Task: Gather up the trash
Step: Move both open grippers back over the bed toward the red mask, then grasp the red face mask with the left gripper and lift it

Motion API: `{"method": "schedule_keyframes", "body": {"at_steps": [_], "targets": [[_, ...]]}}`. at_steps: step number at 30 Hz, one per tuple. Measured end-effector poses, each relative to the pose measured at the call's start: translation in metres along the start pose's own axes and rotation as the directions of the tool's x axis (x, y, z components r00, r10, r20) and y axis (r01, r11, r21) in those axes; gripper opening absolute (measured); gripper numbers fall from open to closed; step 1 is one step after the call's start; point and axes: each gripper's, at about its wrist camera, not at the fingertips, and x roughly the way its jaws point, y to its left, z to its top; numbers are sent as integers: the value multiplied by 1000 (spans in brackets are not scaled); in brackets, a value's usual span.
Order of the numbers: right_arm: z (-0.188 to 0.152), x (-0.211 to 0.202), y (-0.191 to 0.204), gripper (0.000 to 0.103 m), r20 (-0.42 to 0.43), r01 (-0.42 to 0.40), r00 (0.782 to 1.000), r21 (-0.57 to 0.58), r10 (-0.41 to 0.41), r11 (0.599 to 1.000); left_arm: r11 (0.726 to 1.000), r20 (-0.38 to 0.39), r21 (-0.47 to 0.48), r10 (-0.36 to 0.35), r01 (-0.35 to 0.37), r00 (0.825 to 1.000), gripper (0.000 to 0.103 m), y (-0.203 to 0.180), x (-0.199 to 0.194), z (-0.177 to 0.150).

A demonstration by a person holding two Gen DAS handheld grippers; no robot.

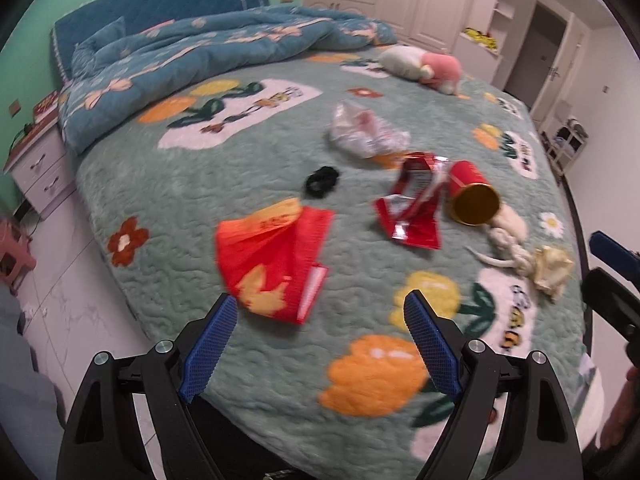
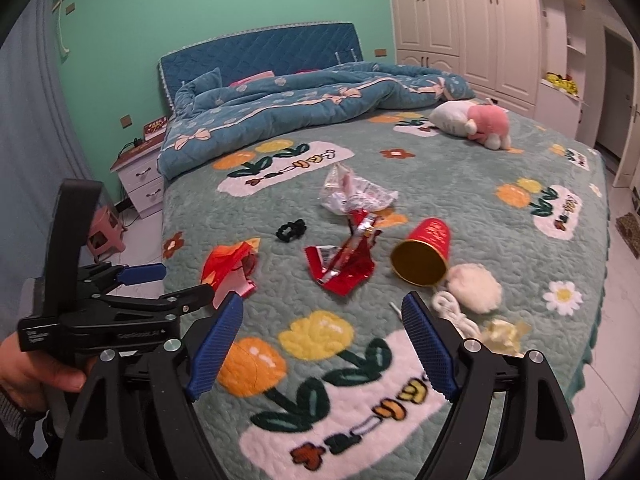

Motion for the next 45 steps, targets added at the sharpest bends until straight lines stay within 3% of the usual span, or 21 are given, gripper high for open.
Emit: {"method": "schedule_keyframes", "body": {"at_steps": [3, 6, 26, 28, 29, 31, 33, 35, 45], "targets": [[5, 14, 5, 81, -16, -14, 1000, -14, 14, 1000, 1000, -15, -24, 19, -19, 1000, 85, 10, 10, 5], [10, 26, 7, 81, -29, -28, 999, -20, 27, 999, 998, -32, -45, 42, -44, 999, 93, 19, 21, 9], [15, 76, 0, 81, -102, -32, 994, -6, 32, 999, 996, -119, -66, 45, -53, 992, 92, 43, 89, 24], [16, 77, 0, 81, -102, -32, 994, -5, 32, 999, 998, -116, -41, 44, -49, 992, 77, 39, 92, 25], [16, 77, -1, 81, -102, -32, 994, -5, 32, 999, 999, -122, -33, 35, -39, 992, 57, 38, 94, 25], [15, 78, -1, 81, -102, -30, 994, -5, 29, 1000, 999, -135, -47, 14, -21, 991, 48, 40, 98, 25], [16, 79, -2, 81, -103, -28, 994, -4, 28, 1000, 999, -136, -45, 13, -20, 991, 25, 41, 99, 26], [16, 81, -3, 81, -101, -24, 995, -5, 23, 1000, 999, -135, -44, -4, -2, 991, 13, 41, 97, 26], [25, 104, -23, 81, -96, 28, 995, 3, -27, 1000, 999, -99, 11, -44, 46, 994, 10, 15, 80, 34]]}}
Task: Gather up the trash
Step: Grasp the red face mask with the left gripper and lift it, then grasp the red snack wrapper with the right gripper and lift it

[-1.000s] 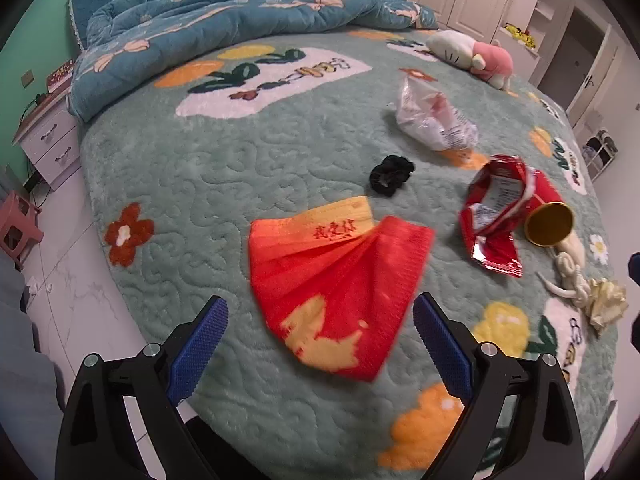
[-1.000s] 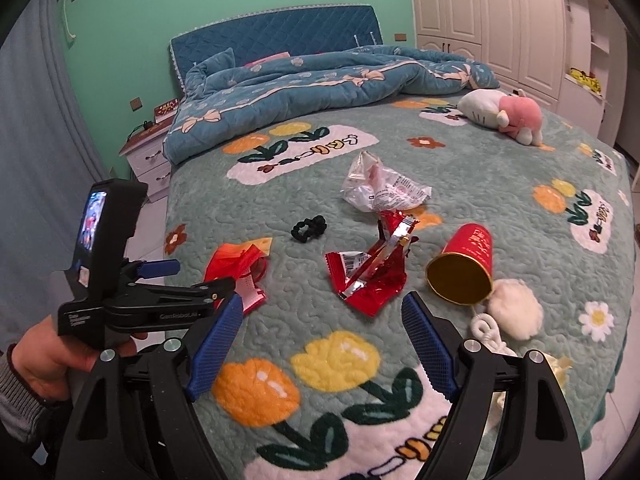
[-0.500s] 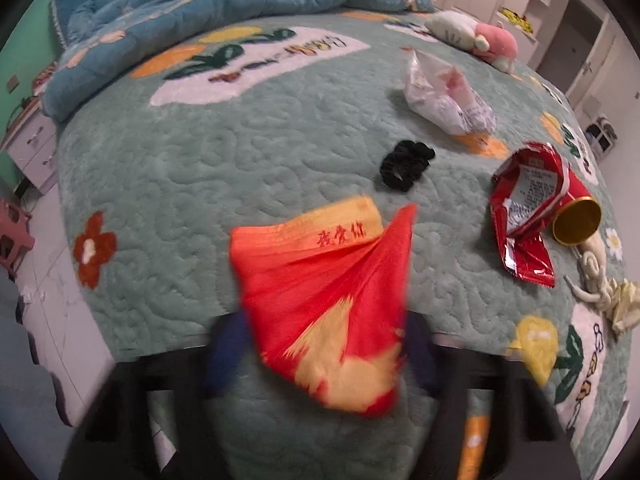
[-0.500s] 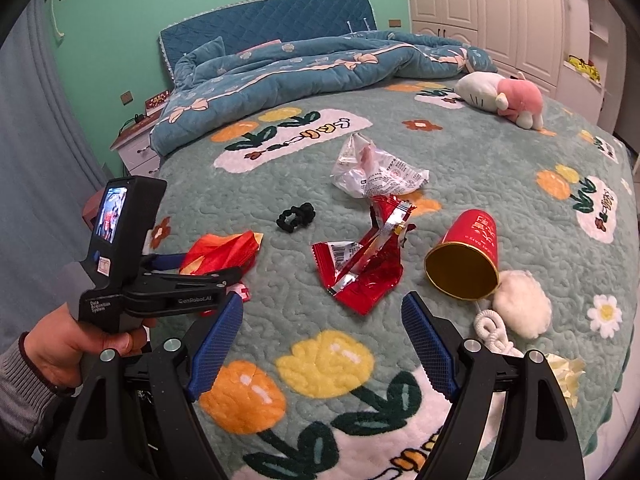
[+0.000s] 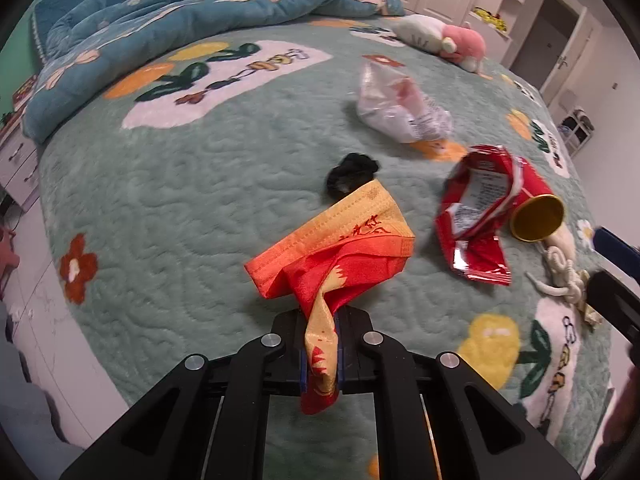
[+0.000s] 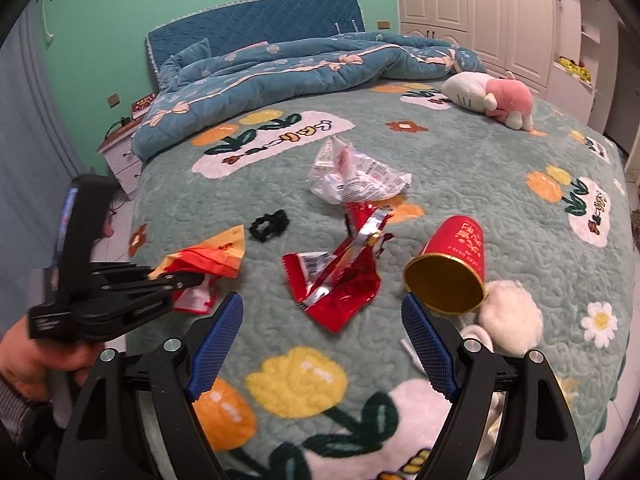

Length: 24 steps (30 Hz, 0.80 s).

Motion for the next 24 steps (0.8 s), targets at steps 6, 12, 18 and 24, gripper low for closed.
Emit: {"method": "schedule_keyframes", "body": {"at_steps": [6, 12, 18, 24], "targets": [[10, 27, -19, 81, -18, 25, 1000, 20, -24, 999, 1000, -10, 25, -16, 17, 1000, 10, -10, 8, 8], [20, 58, -27, 81, -42, 39, 998, 8, -38, 999, 999, -26, 30, -26, 26, 999, 10, -14, 20, 14], [31, 77, -22, 97, -28, 77, 997, -30, -78, 997, 999, -41, 33, -34, 35, 999, 10, -15, 28, 18], [37, 85, -17, 97, -23, 38, 999, -27, -38, 999, 999, -44, 27, -45, 46, 998, 10, -13, 30, 21]]}}
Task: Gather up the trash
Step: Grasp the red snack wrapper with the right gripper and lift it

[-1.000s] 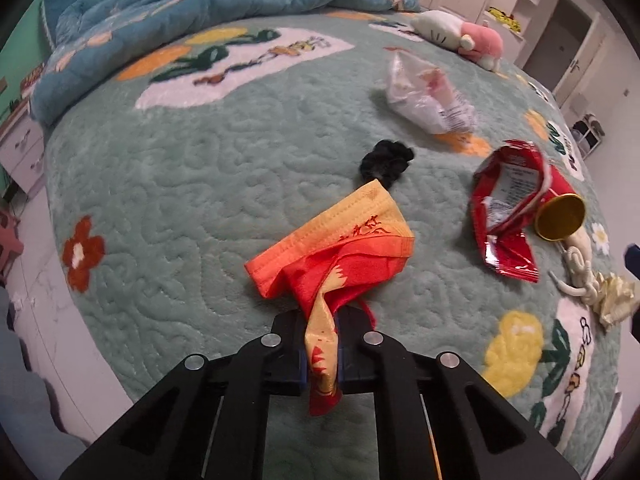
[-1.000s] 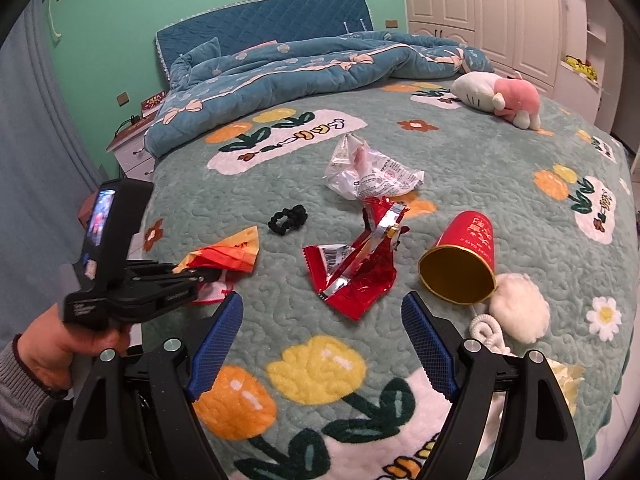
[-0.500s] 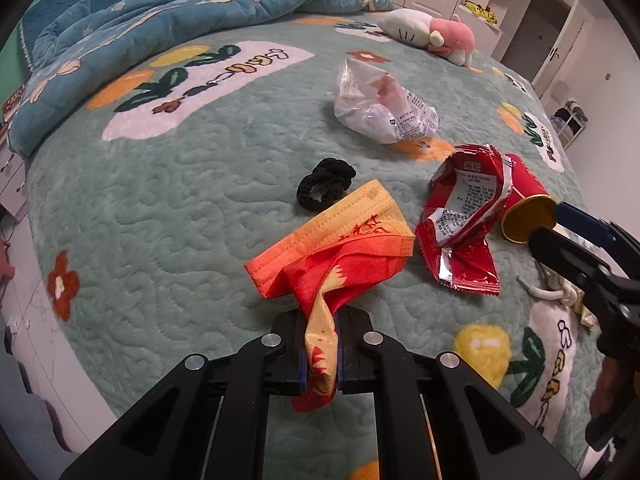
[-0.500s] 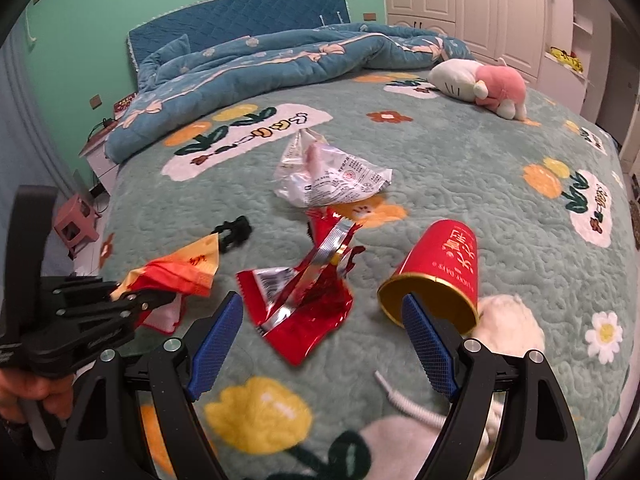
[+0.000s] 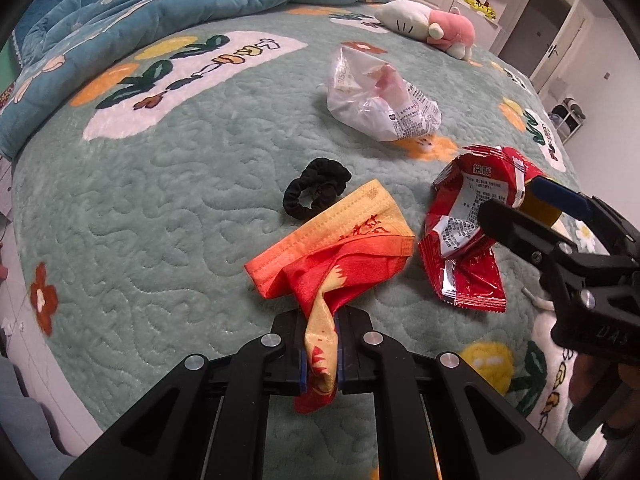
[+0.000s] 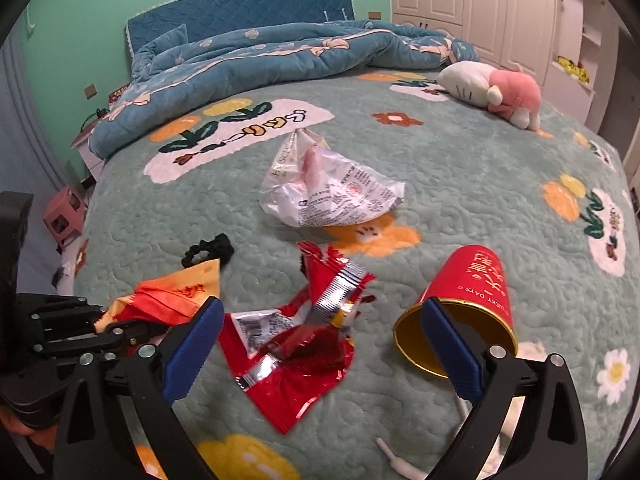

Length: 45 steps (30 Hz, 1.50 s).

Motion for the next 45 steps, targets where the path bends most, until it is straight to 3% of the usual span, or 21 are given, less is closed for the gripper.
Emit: {"method": "schedule_keyframes", "body": {"at_steps": [6, 10, 12, 14, 17, 21, 32, 45], "targets": [[0, 17, 5, 97, -24, 25, 999, -19, -26, 999, 1000, -2, 0, -1, 1, 1000, 10, 1, 1, 1], [-1, 33, -1, 95, -68, -15, 998, 27, 17, 1000, 1000, -8, -3, -6, 6, 1000, 10, 1, 3, 0], [-1, 37, -1, 83, -72, -17, 997, 20, 19, 1000, 1000, -12, -3, -5, 5, 1000, 10, 2, 4, 0], [0, 44, 4, 45, -91, -12, 996, -33, 9, 999, 1000, -14, -5, -5, 5, 1000, 10, 2, 6, 1], [1, 51, 0, 32, -110, -31, 993, -10, 30, 999, 1000, -18, -6, -6, 5, 1000, 10, 3, 7, 1], [0, 53, -5, 22, -97, -47, 994, 1, 47, 999, 1000, -20, -5, -6, 6, 1000, 10, 3, 8, 0], [3, 16, 1, 18, -34, -123, 992, 17, 123, 992, 1000, 15, -3, 1, -1, 1000, 10, 2, -11, 1], [-16, -121, 22, 18, 118, -173, 979, 29, 168, 985, 999, 135, 45, 18, -24, 991, 10, -26, -102, -25]]}}
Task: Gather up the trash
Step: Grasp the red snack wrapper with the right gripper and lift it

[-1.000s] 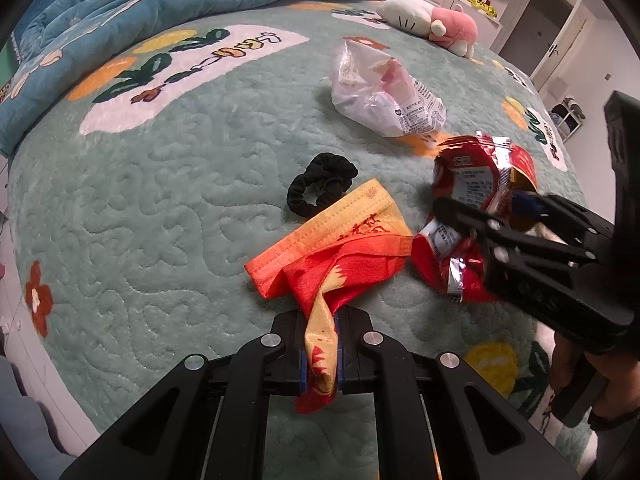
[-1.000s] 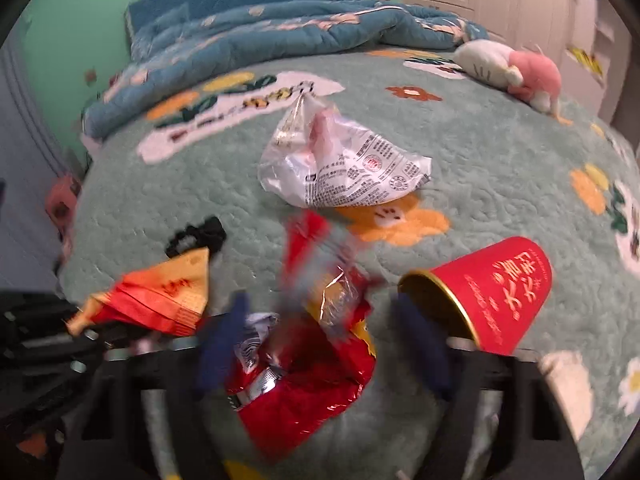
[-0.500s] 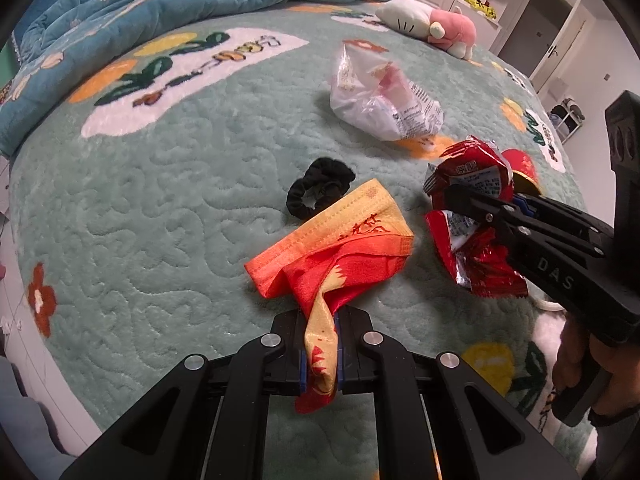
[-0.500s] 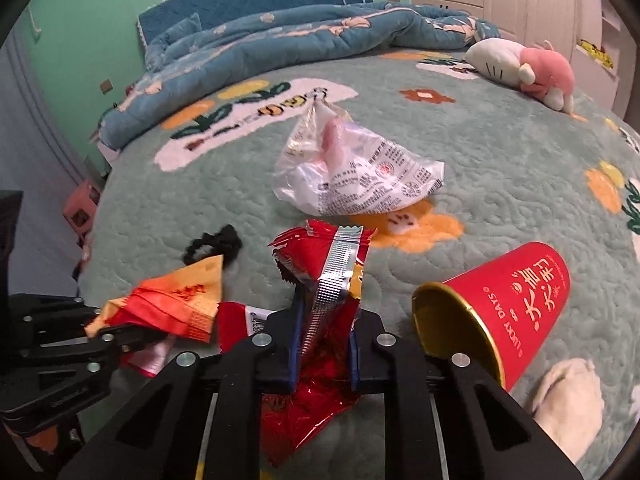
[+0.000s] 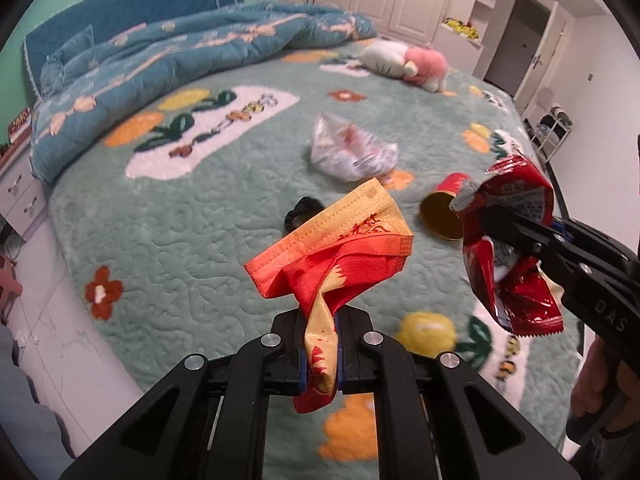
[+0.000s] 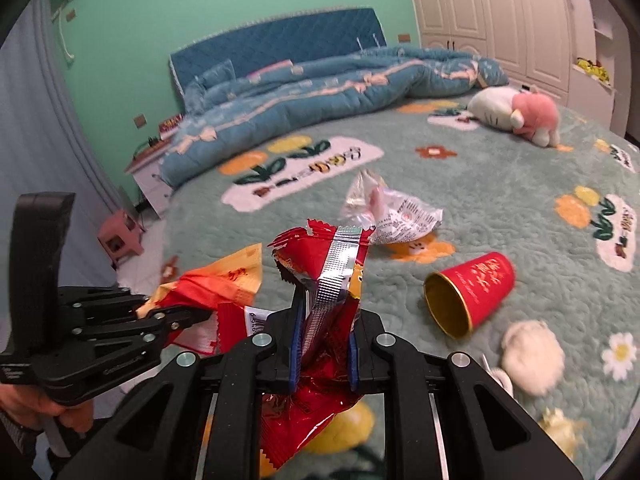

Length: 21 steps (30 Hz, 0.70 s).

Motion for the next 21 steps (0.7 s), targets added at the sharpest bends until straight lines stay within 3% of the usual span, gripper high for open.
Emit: {"method": "schedule_keyframes", "body": {"at_steps": [11, 21], "targets": [[-34, -117, -7, 18, 126, 58, 990, 56, -65, 997, 990, 80, 126, -68, 58, 994, 10, -65, -56, -17], [-73, -201, -47, 18, 213, 146, 960, 174, -182, 974, 949, 88, 285, -168, 137, 982, 10, -143, -71, -23]]}}
